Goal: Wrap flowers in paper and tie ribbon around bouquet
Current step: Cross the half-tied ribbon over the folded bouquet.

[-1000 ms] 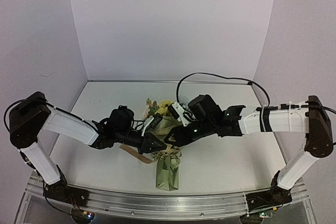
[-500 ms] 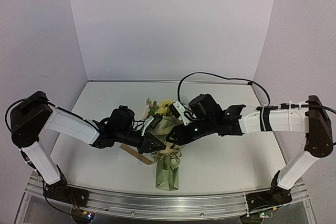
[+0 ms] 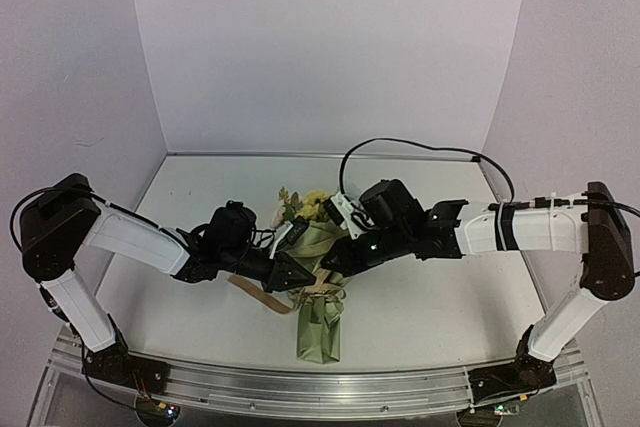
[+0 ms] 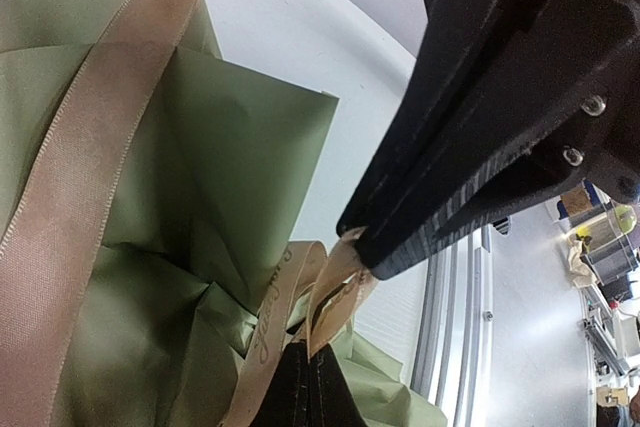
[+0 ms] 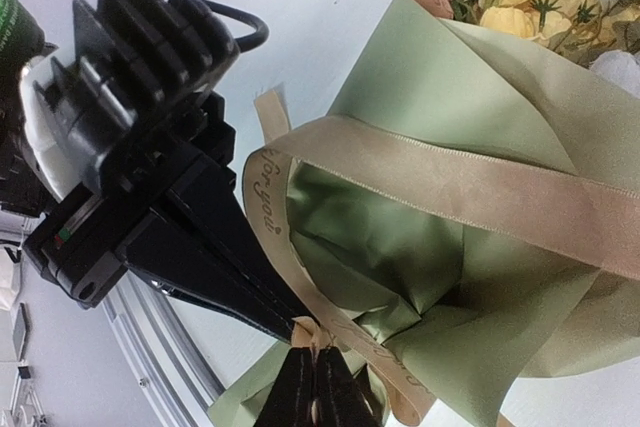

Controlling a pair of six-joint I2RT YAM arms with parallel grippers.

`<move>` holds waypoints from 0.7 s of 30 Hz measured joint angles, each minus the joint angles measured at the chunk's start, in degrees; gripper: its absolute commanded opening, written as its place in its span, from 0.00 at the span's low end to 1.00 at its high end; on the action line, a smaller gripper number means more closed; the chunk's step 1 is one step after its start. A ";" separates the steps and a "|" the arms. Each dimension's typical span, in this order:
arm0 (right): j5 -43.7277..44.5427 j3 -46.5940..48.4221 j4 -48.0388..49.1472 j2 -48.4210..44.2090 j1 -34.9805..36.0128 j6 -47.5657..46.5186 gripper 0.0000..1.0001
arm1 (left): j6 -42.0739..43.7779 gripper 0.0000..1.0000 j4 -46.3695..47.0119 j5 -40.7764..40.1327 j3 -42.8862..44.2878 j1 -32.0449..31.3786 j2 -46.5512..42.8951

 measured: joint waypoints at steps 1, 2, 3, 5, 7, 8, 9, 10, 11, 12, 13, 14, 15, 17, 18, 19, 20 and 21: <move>0.37 0.00 -0.01 0.00 0.00 0.16 0.00 | -0.22 0.09 0.00 -0.07 0.00 0.00 0.00; 0.85 0.00 -0.02 0.00 0.00 0.42 0.00 | -0.69 0.12 0.00 -0.31 0.00 0.00 0.00; 1.36 0.00 -0.05 0.00 0.00 0.86 0.00 | -1.04 0.14 0.01 -0.52 0.00 0.00 0.00; 2.02 0.00 -0.06 0.00 0.01 1.54 0.00 | -1.88 0.16 0.00 -1.30 0.00 0.05 -0.01; 2.92 0.00 -0.08 0.00 0.04 2.39 0.00 | -2.81 0.23 -0.04 -2.44 0.00 0.10 -0.19; 3.42 0.00 -0.08 0.00 0.06 2.81 0.00 | -3.23 0.27 -0.08 -3.10 0.00 0.13 -0.42; 3.92 0.00 -0.08 0.00 0.07 3.26 0.00 | -3.59 0.30 -0.22 -3.80 0.00 0.15 -0.75; 4.36 0.00 -0.11 0.00 0.09 3.75 0.00 | -3.90 0.32 -0.58 -4.56 0.00 0.15 -1.24; 4.73 0.00 -0.13 0.00 0.15 4.19 0.00 | -4.28 0.33 -1.05 -5.45 0.00 0.16 -1.90; 5.12 0.00 -0.18 0.00 0.22 4.64 0.00 | -4.62 0.35 -1.52 -6.46 0.00 0.17 -2.77; 5.48 0.00 -0.22 0.00 0.30 5.15 0.00 | -4.90 0.35 -1.90 -7.49 0.00 0.19 -3.72; 5.75 0.00 -0.24 0.00 0.40 5.53 0.00 | -5.24 0.36 -2.45 -8.68 0.00 0.20 -4.85; 6.08 0.00 -0.29 0.00 0.55 5.95 0.00 | -5.59 0.36 -3.06 -9.86 0.00 0.20 -6.03; 6.65 0.00 -0.47 0.00 0.86 6.66 0.00 | -5.88 0.36 -3.98 -12.40 0.00 0.20 -8.54; 6.90 0.00 -0.57 0.00 1.06 6.94 0.00 | -5.95 0.37 -4.92 -13.92 0.05 0.20 -9.88; 7.15 0.01 -0.70 0.00 1.24 7.15 0.00 | -5.97 0.39 -6.19 -15.49 0.25 0.20 -11.10; 7.32 0.02 -0.84 0.00 1.38 7.30 0.00 | -5.90 0.41 -7.70 -17.07 0.72 0.20 -12.04; 7.40 0.02 -0.94 0.00 1.50 7.47 0.00 | -5.75 0.42 -9.42 -18.71 1.49 0.20 -12.65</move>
